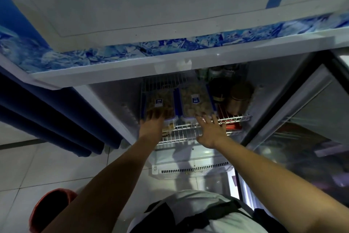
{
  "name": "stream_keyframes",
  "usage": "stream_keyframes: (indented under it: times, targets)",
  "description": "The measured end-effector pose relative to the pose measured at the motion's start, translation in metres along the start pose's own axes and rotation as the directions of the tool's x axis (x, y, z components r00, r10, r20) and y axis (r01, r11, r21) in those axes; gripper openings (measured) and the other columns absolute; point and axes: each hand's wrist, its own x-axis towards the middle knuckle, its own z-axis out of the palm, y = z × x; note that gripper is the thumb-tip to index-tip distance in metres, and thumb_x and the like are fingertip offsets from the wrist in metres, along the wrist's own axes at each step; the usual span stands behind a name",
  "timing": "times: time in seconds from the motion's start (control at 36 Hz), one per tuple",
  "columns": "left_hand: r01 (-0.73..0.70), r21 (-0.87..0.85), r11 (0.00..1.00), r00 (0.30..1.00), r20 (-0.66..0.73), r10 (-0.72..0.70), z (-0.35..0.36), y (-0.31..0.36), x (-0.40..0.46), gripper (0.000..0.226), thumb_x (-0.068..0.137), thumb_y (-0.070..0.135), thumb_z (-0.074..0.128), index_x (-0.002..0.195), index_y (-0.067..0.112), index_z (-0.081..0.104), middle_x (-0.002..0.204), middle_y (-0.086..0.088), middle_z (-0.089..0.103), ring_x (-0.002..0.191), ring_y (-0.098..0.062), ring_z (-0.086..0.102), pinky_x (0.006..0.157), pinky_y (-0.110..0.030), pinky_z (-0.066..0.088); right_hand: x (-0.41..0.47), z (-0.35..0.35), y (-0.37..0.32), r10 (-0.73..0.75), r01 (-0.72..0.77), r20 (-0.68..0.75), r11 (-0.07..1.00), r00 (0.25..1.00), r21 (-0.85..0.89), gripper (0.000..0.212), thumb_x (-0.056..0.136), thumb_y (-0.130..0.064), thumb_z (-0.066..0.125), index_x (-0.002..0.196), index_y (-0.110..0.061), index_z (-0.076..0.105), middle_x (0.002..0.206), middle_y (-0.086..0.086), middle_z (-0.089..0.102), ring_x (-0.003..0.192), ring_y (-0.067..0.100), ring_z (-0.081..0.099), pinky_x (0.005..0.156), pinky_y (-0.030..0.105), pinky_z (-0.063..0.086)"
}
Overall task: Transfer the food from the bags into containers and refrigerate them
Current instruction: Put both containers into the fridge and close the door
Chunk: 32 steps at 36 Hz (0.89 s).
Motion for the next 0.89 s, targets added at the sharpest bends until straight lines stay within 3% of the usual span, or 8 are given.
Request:
stream_keyframes:
  times: [0.17, 0.5, 0.61, 0.78, 0.89]
  targets:
    - [0.014, -0.008, 1.0, 1.0, 0.017, -0.014, 0.002, 0.0, 0.009, 0.089, 0.088, -0.005, 0.052, 0.158, 0.037, 0.017, 0.163, -0.012, 0.019, 0.149, -0.037, 0.02, 0.112, -0.063, 0.029, -0.002, -0.004, 0.0, 0.004, -0.004, 0.06, 1.0, 0.998, -0.008, 0.098, 0.09, -0.043, 0.062, 0.157, -0.037, -0.01, 0.167, -0.006, -0.008, 0.152, 0.028, -0.015, 0.119, 0.063, 0.007]
    - [0.02, -0.043, 0.999, 1.0, -0.014, -0.02, 0.021, -0.007, 0.021, 0.107, 0.079, -0.014, 0.055, 0.157, 0.044, 0.011, 0.166, -0.007, 0.01, 0.151, -0.039, 0.017, 0.116, -0.063, 0.026, -0.003, -0.012, -0.007, 0.027, -0.023, 0.107, 0.999, 0.994, -0.037, 0.1, 0.089, -0.045, 0.064, 0.158, -0.034, -0.008, 0.167, -0.006, -0.01, 0.152, 0.03, -0.016, 0.119, 0.063, 0.012]
    - [0.011, -0.02, 1.0, 0.999, -0.046, -0.012, 0.032, -0.007, 0.017, 0.097, 0.082, -0.005, 0.06, 0.157, 0.04, 0.018, 0.164, -0.012, 0.017, 0.149, -0.042, 0.019, 0.114, -0.065, 0.027, -0.004, -0.012, -0.007, 0.031, -0.027, 0.114, 0.999, 0.993, -0.036, 0.1, 0.089, -0.044, 0.063, 0.158, -0.034, -0.008, 0.167, -0.006, -0.01, 0.152, 0.03, -0.017, 0.118, 0.062, 0.013]
    - [0.015, 0.022, 1.0, 0.999, -0.031, -0.014, 0.041, -0.007, 0.013, 0.093, 0.084, -0.007, 0.052, 0.158, 0.038, 0.017, 0.164, -0.012, 0.02, 0.149, -0.041, 0.02, 0.115, -0.065, 0.025, -0.003, -0.009, -0.007, 0.03, -0.026, 0.113, 0.999, 0.993, -0.038, 0.102, 0.088, -0.045, 0.064, 0.157, -0.034, -0.01, 0.167, -0.004, -0.011, 0.151, 0.031, -0.017, 0.119, 0.061, 0.012]
    - [0.028, -0.008, 1.0, 1.0, 0.012, -0.027, 0.041, -0.006, 0.01, 0.089, 0.088, 0.007, 0.055, 0.159, 0.039, 0.012, 0.168, -0.008, 0.01, 0.154, -0.036, 0.006, 0.118, -0.062, 0.015, -0.004, -0.006, -0.007, 0.034, -0.032, 0.118, 0.999, 0.992, -0.017, 0.102, 0.089, -0.044, 0.063, 0.157, -0.034, -0.013, 0.167, -0.005, -0.013, 0.151, 0.03, -0.02, 0.12, 0.061, 0.009]
